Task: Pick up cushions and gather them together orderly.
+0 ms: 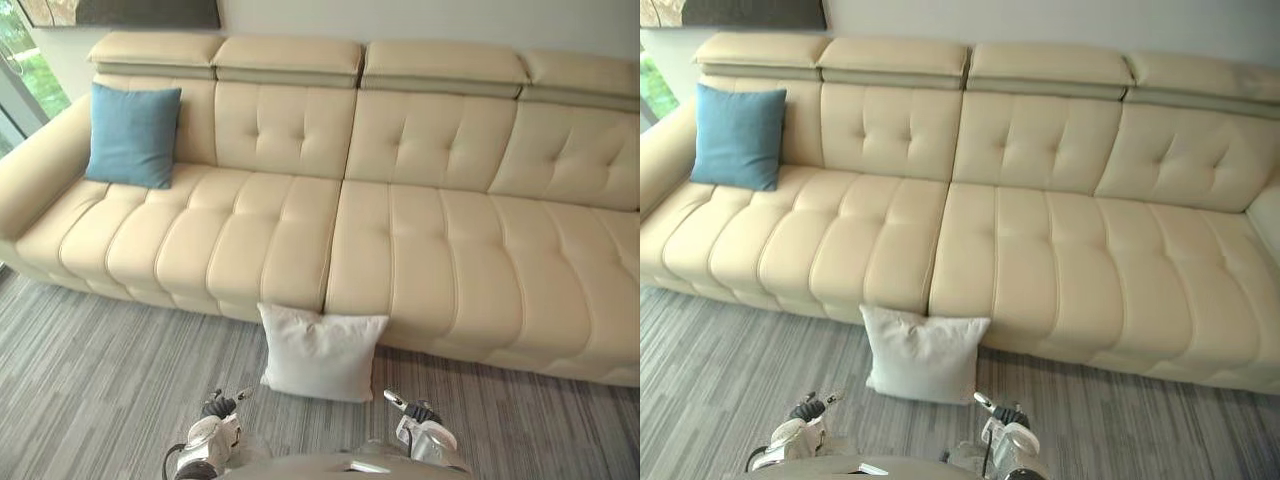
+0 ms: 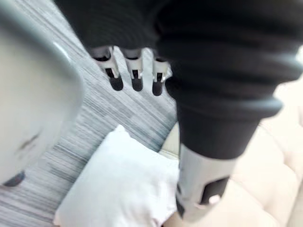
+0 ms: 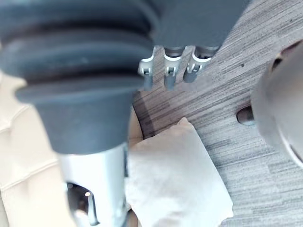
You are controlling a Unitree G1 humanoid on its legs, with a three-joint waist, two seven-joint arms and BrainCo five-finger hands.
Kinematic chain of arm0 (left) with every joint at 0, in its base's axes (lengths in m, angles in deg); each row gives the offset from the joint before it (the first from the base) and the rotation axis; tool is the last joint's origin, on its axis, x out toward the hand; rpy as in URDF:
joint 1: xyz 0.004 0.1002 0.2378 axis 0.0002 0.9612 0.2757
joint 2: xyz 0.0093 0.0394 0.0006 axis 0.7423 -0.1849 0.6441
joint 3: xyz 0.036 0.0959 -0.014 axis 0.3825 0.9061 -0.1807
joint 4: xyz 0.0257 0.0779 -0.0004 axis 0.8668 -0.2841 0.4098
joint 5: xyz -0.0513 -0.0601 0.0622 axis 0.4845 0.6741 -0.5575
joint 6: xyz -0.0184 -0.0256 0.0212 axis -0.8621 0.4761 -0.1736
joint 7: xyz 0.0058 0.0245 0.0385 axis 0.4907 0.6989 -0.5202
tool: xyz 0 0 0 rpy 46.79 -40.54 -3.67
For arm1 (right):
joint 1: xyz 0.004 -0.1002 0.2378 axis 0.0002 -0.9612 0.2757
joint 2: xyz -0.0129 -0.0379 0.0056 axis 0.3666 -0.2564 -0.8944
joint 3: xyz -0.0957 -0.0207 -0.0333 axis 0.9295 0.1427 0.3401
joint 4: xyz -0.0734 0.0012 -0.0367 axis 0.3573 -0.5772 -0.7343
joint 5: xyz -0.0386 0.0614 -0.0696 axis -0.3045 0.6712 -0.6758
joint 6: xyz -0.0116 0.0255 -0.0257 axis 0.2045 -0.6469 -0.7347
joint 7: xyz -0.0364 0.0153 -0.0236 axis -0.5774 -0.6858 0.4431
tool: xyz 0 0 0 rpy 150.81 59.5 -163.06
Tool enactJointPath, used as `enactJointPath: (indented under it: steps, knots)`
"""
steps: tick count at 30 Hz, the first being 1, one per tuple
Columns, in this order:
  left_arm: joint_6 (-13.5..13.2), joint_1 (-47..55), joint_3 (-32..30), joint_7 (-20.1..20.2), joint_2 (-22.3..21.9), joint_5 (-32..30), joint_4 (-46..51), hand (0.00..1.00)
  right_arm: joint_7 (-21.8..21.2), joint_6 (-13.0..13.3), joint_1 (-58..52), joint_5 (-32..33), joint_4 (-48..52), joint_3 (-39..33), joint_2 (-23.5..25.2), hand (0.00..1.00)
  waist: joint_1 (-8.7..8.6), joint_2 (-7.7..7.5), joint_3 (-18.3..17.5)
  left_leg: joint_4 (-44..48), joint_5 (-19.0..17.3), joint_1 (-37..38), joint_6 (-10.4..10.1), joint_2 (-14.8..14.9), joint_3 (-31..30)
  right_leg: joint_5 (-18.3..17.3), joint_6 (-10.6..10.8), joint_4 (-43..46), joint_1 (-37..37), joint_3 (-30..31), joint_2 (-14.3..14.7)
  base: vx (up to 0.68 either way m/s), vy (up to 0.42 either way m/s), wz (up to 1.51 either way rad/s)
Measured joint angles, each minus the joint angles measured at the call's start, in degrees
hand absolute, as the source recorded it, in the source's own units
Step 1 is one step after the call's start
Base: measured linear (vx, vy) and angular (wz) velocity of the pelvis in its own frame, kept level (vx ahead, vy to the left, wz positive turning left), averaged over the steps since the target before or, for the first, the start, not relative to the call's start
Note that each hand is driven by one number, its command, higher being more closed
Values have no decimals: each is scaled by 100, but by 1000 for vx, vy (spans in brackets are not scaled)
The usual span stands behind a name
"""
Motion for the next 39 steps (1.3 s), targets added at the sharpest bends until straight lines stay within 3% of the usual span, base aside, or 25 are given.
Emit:
enactJointPath:
  steps: [1, 3, 6, 12, 15, 16, 19, 23, 26, 28, 34, 39]
  knots:
    - [-2, 2, 1, -16, 116, 3, -5, 0, -17, -22, -18, -1, -30, 118, 80, 0, -71, -222, -27, -116, 16, 30, 57, -156, 25, 57, -63, -69, -40, 179, -89, 180, 294, -9]
    - [-2, -8, 1, -12, 189, 5, -54, 0, -10, -57, -35, -2, -53, 102, 87, 0, -60, -287, -28, -138, -25, 37, 132, -232, 42, 247, -48, -163, -20, 308, -133, 64, 218, 6]
    - [-5, -1, -4, -10, 252, 5, -245, 0, -20, -52, -18, -9, -54, 155, 85, 0, -62, -271, -26, -487, 67, 273, 256, -332, 279, 518, 5, -215, -58, 523, -227, -15, 123, -28]
    - [-5, 19, 76, -7, 286, -2, -477, 0, -28, -16, 9, -44, -25, 383, 55, 0, -109, -214, -115, -923, 340, 366, 234, -356, 699, 663, 164, -436, -323, 843, -289, -114, -3, -39]
    - [-5, 43, 110, -5, 312, -2, -474, 0, -29, -17, -9, -61, -28, 458, 75, 0, -88, -270, -146, -1186, 506, 462, 180, -389, 788, 634, 204, -641, -303, 877, -323, -135, -70, -18]
    - [-6, 73, 112, -5, 340, -3, -463, 0, -43, -14, -7, -65, -19, 556, 82, 0, -89, -334, -170, -1320, 650, 502, 153, -457, 830, 528, 339, -731, -319, 875, -381, -137, -76, -16]
    - [-6, 164, 174, -10, 347, -5, -439, 0, -110, -9, -50, -68, -14, 604, 25, 0, -133, -373, -221, -1735, 949, 666, 179, -530, 806, 544, 304, -725, -332, 869, -372, -114, -61, 2]
    - [-17, 176, 295, -83, 371, 6, -385, 0, -98, -12, -57, -109, 13, 913, -11, 0, -103, -374, -225, -1822, 1030, 586, 204, -533, 796, 572, 265, -838, -375, 885, -341, -92, -6, 1]
    - [-17, 115, 345, -171, 378, 68, -323, 0, -58, -8, 7, -133, 353, 1242, -62, 0, -77, -316, -156, -1602, 992, 118, 263, -511, 810, 614, 198, -847, -770, 966, -292, -81, 43, -7]
    - [-20, -54, 403, -297, 383, 235, -189, 0, 82, 5, 271, -287, 725, 1436, -100, 0, -88, -244, 155, -1082, 826, -442, 301, -356, 824, 746, 37, -638, -1228, 1155, -195, -92, 73, -14]
    - [-85, -489, 550, -560, 461, 816, 214, 0, 306, 74, 942, -551, 1611, 1732, -223, 0, -85, -180, 646, 146, 348, -1694, 325, 15, 1046, 637, 233, 407, -2664, 1591, -19, -120, 69, -35]
    - [-178, -1103, 533, -724, 483, 1078, 645, 0, 541, 86, 1620, -565, 2057, 1725, -394, 0, -97, -105, 1026, 653, 272, -2567, 366, 220, 1150, 582, 315, 1044, -3715, 1826, 124, -71, -6, -24]
